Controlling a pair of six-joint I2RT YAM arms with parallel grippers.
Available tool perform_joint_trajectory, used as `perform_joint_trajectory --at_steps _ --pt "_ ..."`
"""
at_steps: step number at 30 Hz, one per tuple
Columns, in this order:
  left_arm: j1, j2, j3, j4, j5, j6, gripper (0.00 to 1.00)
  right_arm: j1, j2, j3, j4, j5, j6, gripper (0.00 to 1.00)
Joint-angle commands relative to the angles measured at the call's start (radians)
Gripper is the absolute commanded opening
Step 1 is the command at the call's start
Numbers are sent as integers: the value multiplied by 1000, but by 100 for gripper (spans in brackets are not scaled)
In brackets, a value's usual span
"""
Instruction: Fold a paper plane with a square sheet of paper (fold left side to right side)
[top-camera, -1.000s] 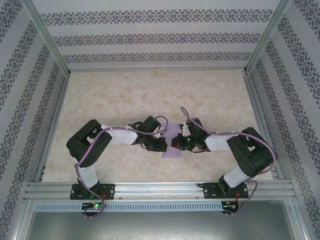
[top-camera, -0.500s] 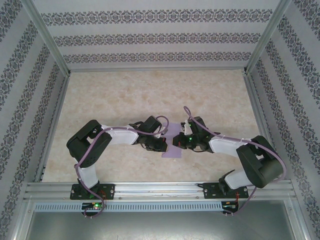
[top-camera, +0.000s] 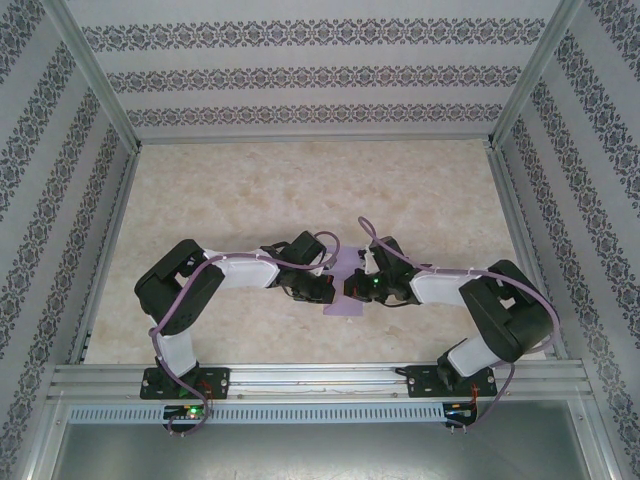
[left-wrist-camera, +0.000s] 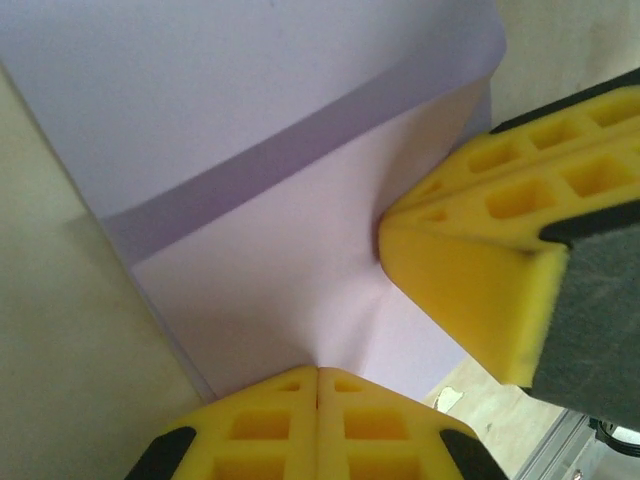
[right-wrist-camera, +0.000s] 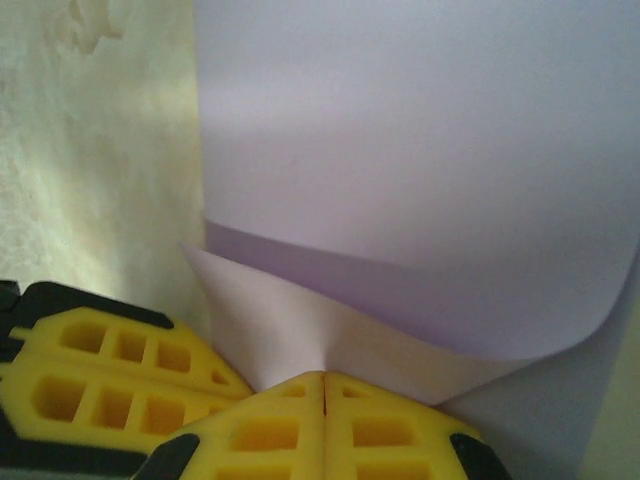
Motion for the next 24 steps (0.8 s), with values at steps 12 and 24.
perform_joint_trajectory --at_steps 12,24 --pt "-20 64 -8 -134 -151 22 0 11 12 31 21 37 -27 0" --pt "-20 73 -3 -179 -195 23 0 -43 39 17 -11 69 -61 0"
